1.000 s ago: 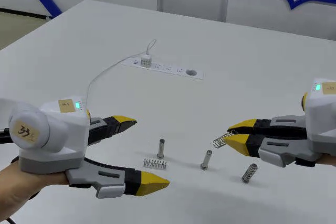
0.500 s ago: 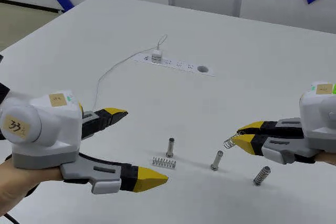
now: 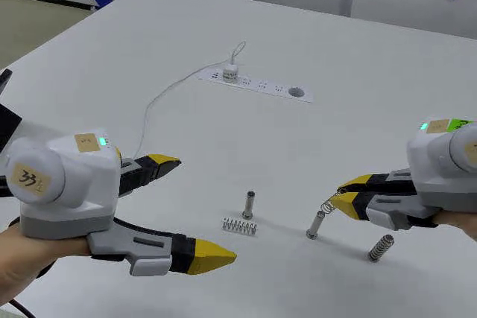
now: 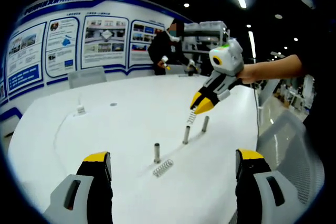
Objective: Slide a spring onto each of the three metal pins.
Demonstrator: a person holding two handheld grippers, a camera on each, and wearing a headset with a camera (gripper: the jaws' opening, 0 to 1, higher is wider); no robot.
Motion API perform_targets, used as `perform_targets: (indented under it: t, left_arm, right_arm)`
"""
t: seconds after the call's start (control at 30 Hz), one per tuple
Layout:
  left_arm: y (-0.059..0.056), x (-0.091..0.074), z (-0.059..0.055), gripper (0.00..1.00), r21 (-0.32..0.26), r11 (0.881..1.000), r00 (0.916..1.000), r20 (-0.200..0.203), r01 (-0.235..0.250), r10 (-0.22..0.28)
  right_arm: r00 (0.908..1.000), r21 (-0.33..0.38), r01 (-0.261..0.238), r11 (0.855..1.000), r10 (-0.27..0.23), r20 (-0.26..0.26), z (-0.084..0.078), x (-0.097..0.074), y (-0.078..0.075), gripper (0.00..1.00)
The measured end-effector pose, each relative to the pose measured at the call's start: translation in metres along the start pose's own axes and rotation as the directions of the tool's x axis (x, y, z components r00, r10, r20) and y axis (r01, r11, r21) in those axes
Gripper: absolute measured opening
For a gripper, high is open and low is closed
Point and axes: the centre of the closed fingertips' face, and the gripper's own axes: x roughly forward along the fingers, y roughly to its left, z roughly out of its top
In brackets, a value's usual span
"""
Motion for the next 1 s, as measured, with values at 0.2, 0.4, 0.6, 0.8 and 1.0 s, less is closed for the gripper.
perform_targets:
  t: [0.2, 0.4, 0.6, 0.8, 1.0]
  left_arm:
    - [-0.002, -0.003, 0.003, 1.00, -0.038, 0.999, 0.9996, 0.023, 0.017, -0.016]
    - [-0.002, 0.000, 0.000, 1.00, -0.031, 0.999, 0.9998, 0.002, 0.020, -0.020]
    - [-0.004, 0.001, 0.000, 1.00, -0.027, 0.999, 0.9996, 0.000, 0.028, -0.028]
    - [-0.002, -0.001, 0.001, 1.00, -0.032, 0.999, 0.9997, 0.001, 0.024, -0.024]
    - [0.000, -0.001, -0.002, 1.00, -0.036, 0.999, 0.9998, -0.005, 0.021, -0.021]
  right_arm:
    - [0.9998, 0.000, -0.014, 1.000, 0.014, -0.014, -0.003, 0.007, 0.001, 0.11]
    - [0.9989, -0.022, -0.021, 1.000, 0.020, -0.043, -0.007, 0.012, 0.001, 0.11]
    - [0.9968, -0.052, -0.032, 0.998, 0.028, -0.075, -0.010, 0.020, 0.002, 0.11]
    - [0.9953, -0.063, -0.039, 0.997, 0.033, -0.091, -0.011, 0.026, 0.001, 0.11]
    - [0.9927, -0.065, -0.047, 0.997, 0.039, -0.114, -0.015, 0.030, 0.004, 0.11]
